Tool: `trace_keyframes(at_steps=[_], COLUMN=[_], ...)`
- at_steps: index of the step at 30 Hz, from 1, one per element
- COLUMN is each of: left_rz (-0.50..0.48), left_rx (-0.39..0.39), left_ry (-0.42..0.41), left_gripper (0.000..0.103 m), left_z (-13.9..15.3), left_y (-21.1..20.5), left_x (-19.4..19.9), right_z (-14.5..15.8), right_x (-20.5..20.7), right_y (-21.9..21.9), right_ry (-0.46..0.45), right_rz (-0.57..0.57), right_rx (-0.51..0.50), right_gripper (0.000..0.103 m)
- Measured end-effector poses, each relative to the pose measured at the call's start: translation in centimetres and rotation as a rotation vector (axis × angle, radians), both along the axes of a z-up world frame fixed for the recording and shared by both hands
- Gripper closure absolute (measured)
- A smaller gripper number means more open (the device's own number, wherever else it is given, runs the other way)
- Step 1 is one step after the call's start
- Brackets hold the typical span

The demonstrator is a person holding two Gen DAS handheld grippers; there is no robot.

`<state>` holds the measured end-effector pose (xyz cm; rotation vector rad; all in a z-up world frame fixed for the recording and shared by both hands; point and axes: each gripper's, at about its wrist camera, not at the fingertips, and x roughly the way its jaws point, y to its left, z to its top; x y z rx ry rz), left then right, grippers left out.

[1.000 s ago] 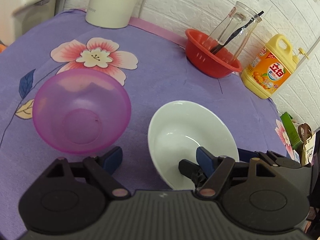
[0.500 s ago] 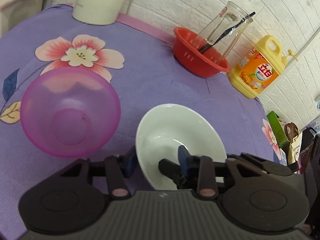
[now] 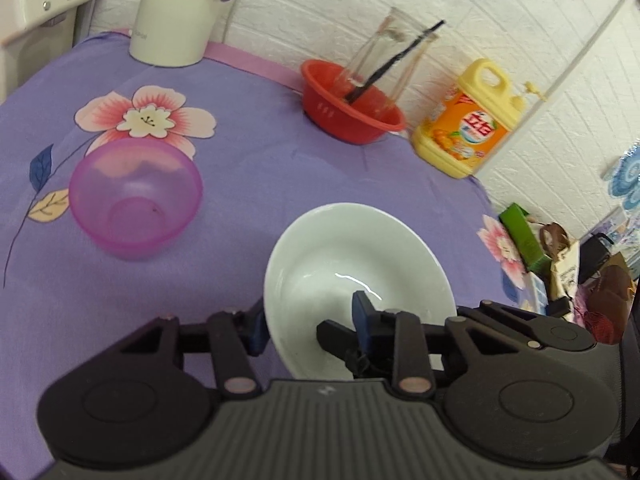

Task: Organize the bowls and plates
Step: 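Lower the white bowl into the steel bowl with the left tool and release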

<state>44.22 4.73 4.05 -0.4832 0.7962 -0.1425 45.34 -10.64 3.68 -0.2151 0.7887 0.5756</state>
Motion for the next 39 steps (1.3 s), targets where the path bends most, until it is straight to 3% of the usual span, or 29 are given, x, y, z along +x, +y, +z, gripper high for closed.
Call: trace_keyframes(at_steps=[8,18,29,37,39], left_rz=[-0.115,-0.255,-0.254,-0.257,-0.265], left_rx=[0.022,0.021,0.059,0.113,0.108], left_ry=[-0.047,0.013,0.032,-0.014,-0.024], left_gripper=[0.074,0.075,0.075,0.074,0.064], left_z=[1.6,-1.8,-4.2,-4.2,-4.2], left_y=[-5.6,-11.0,-11.8,-12.2,-12.1], left_x=[-8.9,-16.0,-17.8,-18.0,-18.0], right_z=[2.4,-0.4,-3.1,-3.3,-3.1], right_x=[-9.0,-18.3,-20.3,-20.7,-20.9], right_y=[-5.2,-10.4,-11.5,-11.9,-12.1], right_ry=[-0.024,0.036,0.09,0.071,0.056], right_rz=[-0.081,-0.178,-0.184,-0.181,-0.184], right_rx=[-0.013,-0.023,0.034,0.047,0.05], right_gripper=[0.012,0.011,0.011,0.011,0.011])
